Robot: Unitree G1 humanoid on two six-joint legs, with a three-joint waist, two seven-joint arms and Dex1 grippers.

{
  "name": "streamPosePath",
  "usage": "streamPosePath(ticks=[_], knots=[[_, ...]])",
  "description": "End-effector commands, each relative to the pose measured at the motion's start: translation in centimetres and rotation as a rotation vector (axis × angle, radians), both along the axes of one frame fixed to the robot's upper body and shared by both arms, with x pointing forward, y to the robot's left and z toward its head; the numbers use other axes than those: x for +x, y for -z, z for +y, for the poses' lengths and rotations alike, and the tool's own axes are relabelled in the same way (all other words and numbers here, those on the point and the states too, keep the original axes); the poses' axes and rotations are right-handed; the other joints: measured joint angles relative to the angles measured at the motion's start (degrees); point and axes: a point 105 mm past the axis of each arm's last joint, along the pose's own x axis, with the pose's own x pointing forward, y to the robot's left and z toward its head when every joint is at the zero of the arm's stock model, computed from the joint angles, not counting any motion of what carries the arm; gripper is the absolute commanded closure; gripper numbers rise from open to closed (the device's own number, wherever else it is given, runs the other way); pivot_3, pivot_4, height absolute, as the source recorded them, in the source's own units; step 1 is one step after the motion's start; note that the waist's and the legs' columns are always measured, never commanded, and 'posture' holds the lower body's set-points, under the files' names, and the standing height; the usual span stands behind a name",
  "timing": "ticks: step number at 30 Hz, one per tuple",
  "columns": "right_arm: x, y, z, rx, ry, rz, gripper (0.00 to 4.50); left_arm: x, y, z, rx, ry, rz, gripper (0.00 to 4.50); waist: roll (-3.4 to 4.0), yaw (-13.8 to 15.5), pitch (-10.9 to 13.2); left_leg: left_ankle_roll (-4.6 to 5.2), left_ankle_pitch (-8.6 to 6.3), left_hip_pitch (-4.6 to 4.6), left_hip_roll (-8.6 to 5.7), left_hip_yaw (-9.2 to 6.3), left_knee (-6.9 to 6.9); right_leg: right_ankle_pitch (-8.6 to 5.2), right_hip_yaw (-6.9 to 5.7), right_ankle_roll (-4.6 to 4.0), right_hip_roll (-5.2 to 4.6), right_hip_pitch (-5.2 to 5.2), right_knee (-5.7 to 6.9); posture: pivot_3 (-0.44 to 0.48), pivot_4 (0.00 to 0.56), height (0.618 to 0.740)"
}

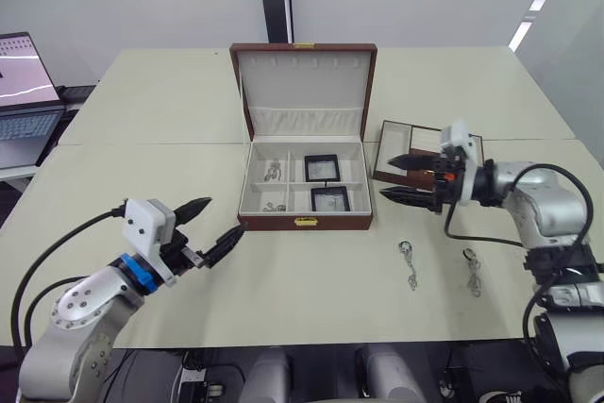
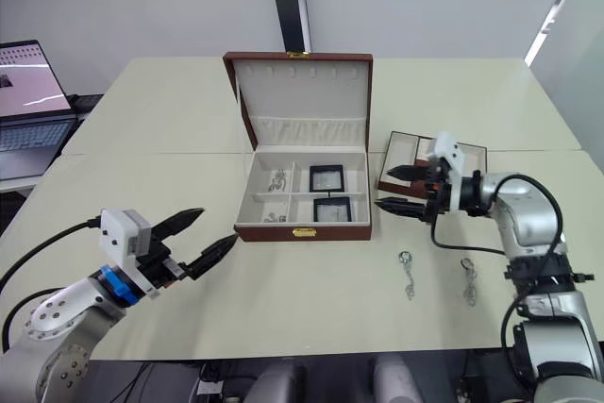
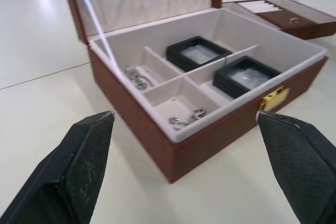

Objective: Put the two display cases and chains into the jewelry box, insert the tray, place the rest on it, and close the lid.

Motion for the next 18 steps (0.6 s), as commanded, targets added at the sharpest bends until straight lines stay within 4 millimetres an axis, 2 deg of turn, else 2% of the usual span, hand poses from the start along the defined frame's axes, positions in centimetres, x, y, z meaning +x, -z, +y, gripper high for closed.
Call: streamPosePath(ticks=[1, 5, 8, 18], knots=[[-1.1, -0.9, -3.6, 0.033, 0.129, -0.072, 0.05, 0.9, -1.7, 4.0, 0.04, -0.103, -0.059, 0.0, 0.0, 0.07, 0.0, 0.0, 0.0, -0.01, 0.0, -0.01, 0.0, 0.0, -0.01, 0.0, 0.0, 0.0, 0.02, 0.0, 0.15, 0.74], [-2.2, 0.6, -8.1, 0.027, 0.32, -0.06, 0.05, 0.9, -2.0, 6.9, 0.066, -0.192, -0.072, 0.0, 0.0, -0.07, 0.0, 0.0, 0.0, 0.0, -0.01, 0.04, -0.02, 0.0, 0.04, 0.0, 0.0, 0.0, 0.0, 0.0, 0.15, 0.74], [-3.0, 1.8, -10.1, 0.031, 0.424, -0.046, 0.05, 0.5, -1.3, 8.7, 0.073, -0.253, -0.06, 0.0, 0.0, -0.13, 0.0, 0.0, 0.0, 0.08, 0.0, 0.1, -0.02, 0.0, 0.1, 0.01, -0.01, 0.03, 0.01, 0.0, 0.15, 0.74], [-3.5, 4.7, -13.2, 0.036, 0.609, -0.039, 0.05, -0.4, -0.1, 13.2, 0.105, -0.362, -0.04, 0.0, 0.0, -0.11, 0.0, 0.0, 0.0, 0.12, 0.02, 0.1, -0.04, 0.0, 0.1, 0.0, 0.02, 0.05, 0.02, 0.0, 0.15, 0.74]])
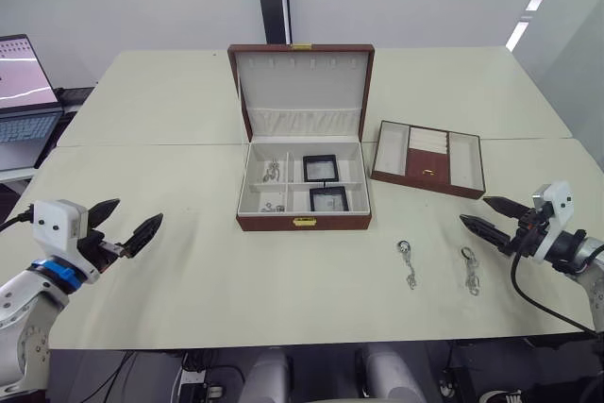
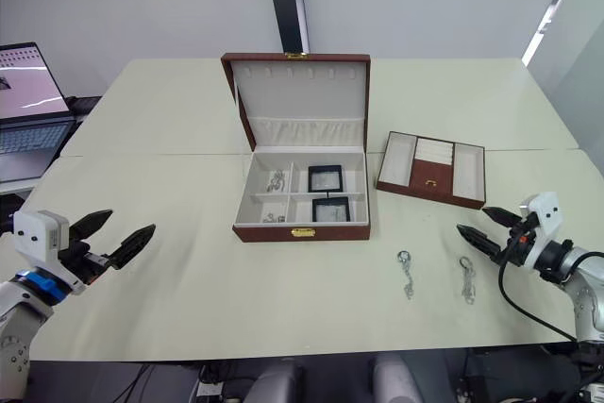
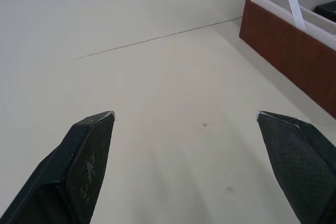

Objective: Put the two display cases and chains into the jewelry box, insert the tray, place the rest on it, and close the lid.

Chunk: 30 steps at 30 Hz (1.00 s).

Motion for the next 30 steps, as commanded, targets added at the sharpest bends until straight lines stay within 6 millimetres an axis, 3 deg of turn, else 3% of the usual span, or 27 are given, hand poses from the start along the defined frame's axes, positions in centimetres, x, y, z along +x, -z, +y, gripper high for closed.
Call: streamPosePath(ticks=[1, 5, 23, 27, 30], knots=[[0.0, -0.5, -1.5, -0.008, 0.068, -0.055, 0.05, -0.6, -1.5, 2.0, 0.045, -0.045, -0.05, 0.0, 0.0, 0.0, 0.0, 0.0, 0.0, 0.0, 0.0, 0.0, 0.0, 0.0, 0.0, 0.0, 0.0, 0.0, 0.0, 0.0, 0.15, 0.74], [0.0, 0.3, -1.5, -0.014, 0.076, -0.049, 0.05, -0.7, -1.0, 2.2, 0.039, -0.055, -0.046, 0.0, 0.0, 0.07, 0.0, 0.0, 0.0, 0.0, 0.0, -0.01, 0.0, 0.0, 0.0, 0.0, -0.01, 0.01, 0.0, 0.0, 0.15, 0.74], [0.3, -0.2, -1.9, -0.018, 0.093, -0.056, 0.05, -0.7, 0.0, 1.7, 0.029, -0.051, -0.037, 0.0, 0.01, 0.06, 0.0, 0.0, 0.0, 0.02, 0.0, 0.0, 0.0, 0.0, 0.01, 0.0, -0.02, 0.01, 0.01, 0.0, 0.15, 0.74], [0.3, -0.3, -1.7, -0.022, 0.086, -0.056, 0.05, -0.4, 0.0, 0.9, 0.033, -0.026, -0.044, 0.0, 0.01, 0.06, 0.0, 0.0, 0.0, 0.02, 0.0, -0.01, 0.0, 0.0, 0.01, 0.0, -0.02, 0.02, 0.01, 0.0, 0.15, 0.74], [0.3, -1.2, -0.7, -0.038, 0.012, -0.058, 0.05, 0.1, -0.9, -1.3, 0.024, 0.059, -0.061, 0.0, 0.01, 0.07, 0.0, 0.0, 0.0, 0.02, 0.0, 0.0, 0.0, 0.0, 0.01, 0.0, -0.02, 0.02, 0.01, 0.0, 0.15, 0.74]])
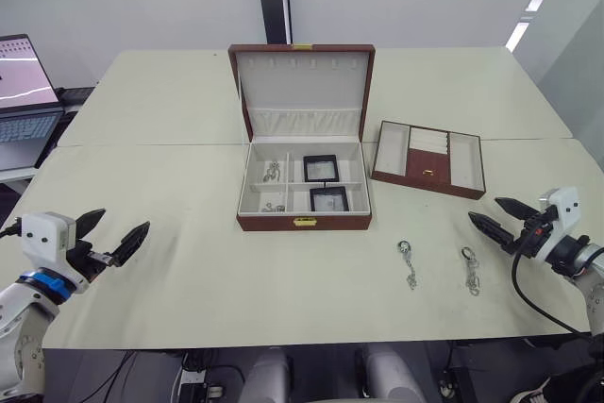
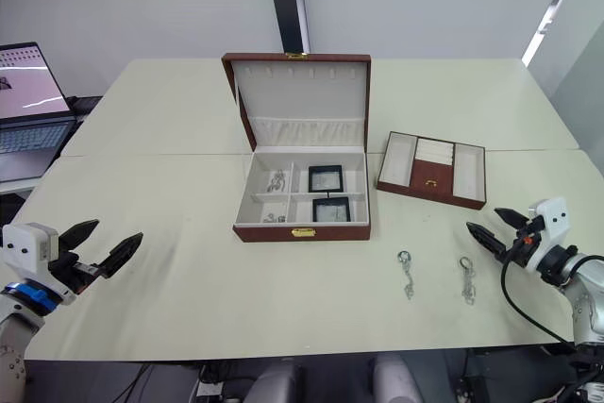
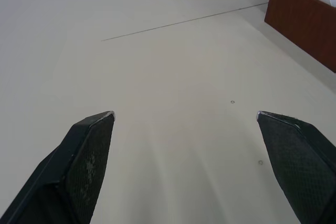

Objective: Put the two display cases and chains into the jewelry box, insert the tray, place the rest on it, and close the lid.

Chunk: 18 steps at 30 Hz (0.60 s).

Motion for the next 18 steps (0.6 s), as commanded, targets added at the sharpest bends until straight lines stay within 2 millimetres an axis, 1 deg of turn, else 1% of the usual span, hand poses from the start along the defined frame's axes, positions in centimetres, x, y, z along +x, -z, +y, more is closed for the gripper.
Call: streamPosePath(ticks=[1, 6, 10, 14, 16, 18], knots=[[0.1, -2.3, 0.9, -0.042, -0.091, -0.037, 0.05, 0.8, -2.2, -3.2, 0.018, 0.127, -0.061, 0.0, 0.0, 0.01, 0.0, 0.0, 0.0, -0.01, 0.0, -0.01, 0.0, 0.0, 0.0, 0.0, -0.01, 0.0, 0.0, 0.0, 0.15, 0.74], [0.9, -4.4, 2.0, -0.115, -0.216, -0.033, 0.05, 1.9, -4.1, -7.3, 0.042, 0.287, -0.092, 0.0, 0.0, -0.06, 0.0, 0.0, 0.0, 0.01, -0.02, 0.01, 0.03, 0.01, 0.0, 0.01, -0.02, 0.03, 0.01, 0.0, 0.15, 0.74], [1.9, -5.9, 3.0, -0.191, -0.331, -0.007, 0.05, 2.4, -5.0, -11.5, 0.05, 0.449, -0.114, 0.0, 0.01, -0.14, 0.0, 0.0, 0.0, 0.01, 0.0, 0.02, 0.03, 0.0, 0.0, 0.01, 0.02, 0.01, 0.02, 0.0, 0.15, 0.74], [2.9, -7.1, 4.0, -0.271, -0.427, 0.019, 0.05, 2.4, -5.3, -15.7, 0.047, 0.616, -0.127, 0.0, 0.01, -0.03, 0.01, 0.0, 0.0, -0.01, -0.01, -0.01, 0.03, 0.0, -0.02, 0.01, 0.01, 0.02, 0.0, 0.0, 0.15, 0.74], [3.5, -7.3, 4.5, -0.325, -0.472, 0.038, 0.05, 2.1, -5.2, -17.9, 0.046, 0.711, -0.129, 0.0, 0.01, -0.03, 0.01, 0.0, 0.0, -0.01, -0.02, 0.02, 0.05, 0.01, 0.0, 0.01, 0.0, 0.01, 0.0, 0.0, 0.15, 0.74], [4.0, -7.3, 4.8, -0.361, -0.503, 0.054, 0.05, 1.9, -5.2, -19.6, 0.041, 0.777, -0.139, 0.0, 0.01, -0.05, 0.01, -0.01, 0.01, -0.01, -0.02, 0.01, 0.06, 0.01, -0.01, 0.01, 0.0, 0.01, 0.0, 0.0, 0.15, 0.74]])
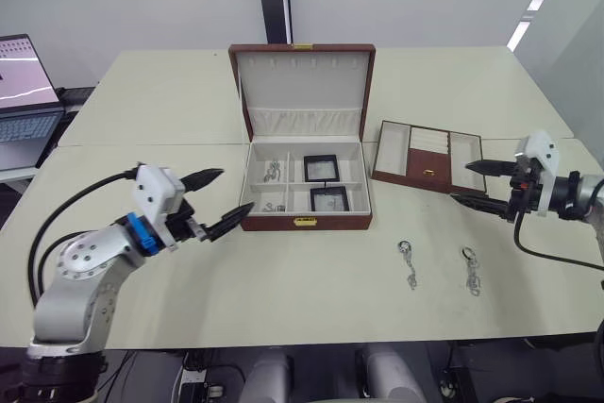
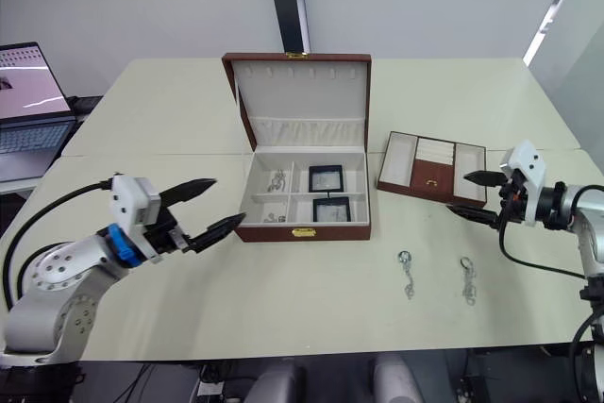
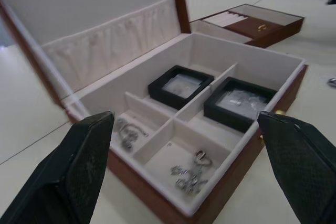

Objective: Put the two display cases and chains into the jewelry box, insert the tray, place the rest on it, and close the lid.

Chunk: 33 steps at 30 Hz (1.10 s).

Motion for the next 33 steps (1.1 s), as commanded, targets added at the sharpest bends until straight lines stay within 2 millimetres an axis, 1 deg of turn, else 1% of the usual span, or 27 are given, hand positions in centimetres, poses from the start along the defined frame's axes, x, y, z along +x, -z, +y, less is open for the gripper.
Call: streamPosePath(ticks=[1, 5, 9, 15, 20, 23, 27, 29, 33], knots=[[0.7, -0.6, 0.0, -0.081, -0.049, -0.005, 0.05, -0.7, -0.7, -2.9, -0.001, 0.128, -0.043, 0.0, 0.0, 0.01, 0.0, 0.0, 0.0, 0.0, 0.0, 0.0, 0.0, 0.0, 0.0, 0.0, 0.0, 0.0, 0.0, 0.0, 0.15, 0.74], [1.9, 0.1, -0.2, -0.158, -0.058, 0.007, 0.05, -0.9, -0.5, -5.4, -0.02, 0.234, -0.044, 0.0, -0.01, 0.02, 0.0, -0.01, 0.0, -0.05, 0.0, -0.03, 0.0, 0.0, -0.03, 0.0, 0.0, -0.03, -0.01, 0.0, 0.15, 0.74], [2.8, 1.1, -0.8, -0.197, -0.043, 0.039, 0.05, -1.1, 0.1, -7.0, -0.032, 0.3, -0.049, 0.0, -0.01, 0.0, 0.0, -0.01, 0.01, -0.05, -0.02, -0.01, 0.02, 0.0, -0.02, 0.0, -0.01, -0.03, -0.01, 0.0, 0.15, 0.74], [3.5, 3.1, -2.1, -0.225, 0.017, 0.073, 0.05, -0.7, 0.2, -7.7, -0.054, 0.312, -0.072, 0.0, -0.01, -0.02, 0.01, -0.01, 0.01, -0.05, -0.02, 0.01, 0.02, 0.0, 0.01, -0.01, -0.01, -0.04, 0.0, 0.0, 0.15, 0.74], [4.0, 3.8, -2.0, -0.239, 0.032, 0.069, 0.05, -0.6, 0.2, -8.0, -0.061, 0.315, -0.075, 0.0, 0.0, -0.08, 0.0, -0.02, 0.01, -0.04, -0.01, 0.0, 0.02, 0.0, 0.0, -0.01, -0.01, -0.04, 0.01, 0.0, 0.15, 0.74], [4.1, 4.2, -2.0, -0.24, 0.04, 0.068, 0.69, -0.8, 0.1, -8.2, -0.064, 0.317, -0.077, 0.0, 0.0, -0.07, 0.0, -0.03, 0.02, -0.04, -0.01, 0.0, 0.03, 0.0, 0.01, -0.01, -0.01, -0.04, 0.01, 0.0, 0.15, 0.74], [4.3, 4.4, -2.2, -0.235, 0.056, 0.053, 1.99, -0.7, -0.1, -8.2, -0.069, 0.31, -0.086, 0.0, 0.0, -0.05, 0.0, -0.03, 0.02, -0.04, -0.01, 0.0, 0.03, 0.0, 0.01, -0.01, -0.01, -0.04, 0.02, 0.0, 0.15, 0.74], [4.4, 4.3, -2.1, -0.231, 0.059, 0.045, 2.53, -0.7, -0.1, -8.2, -0.069, 0.308, -0.087, 0.0, 0.0, -0.05, 0.0, -0.03, 0.02, -0.04, -0.01, 0.0, 0.03, 0.0, 0.01, -0.01, -0.01, -0.04, 0.02, 0.0, 0.15, 0.74], [4.4, 4.1, -2.0, -0.227, 0.051, 0.043, 3.48, -0.6, -0.2, -8.2, -0.071, 0.304, -0.09, 0.0, 0.0, -0.05, 0.0, -0.03, 0.02, -0.04, -0.01, 0.0, 0.03, 0.0, 0.01, -0.01, -0.01, -0.04, 0.02, 0.0, 0.15, 0.74]])
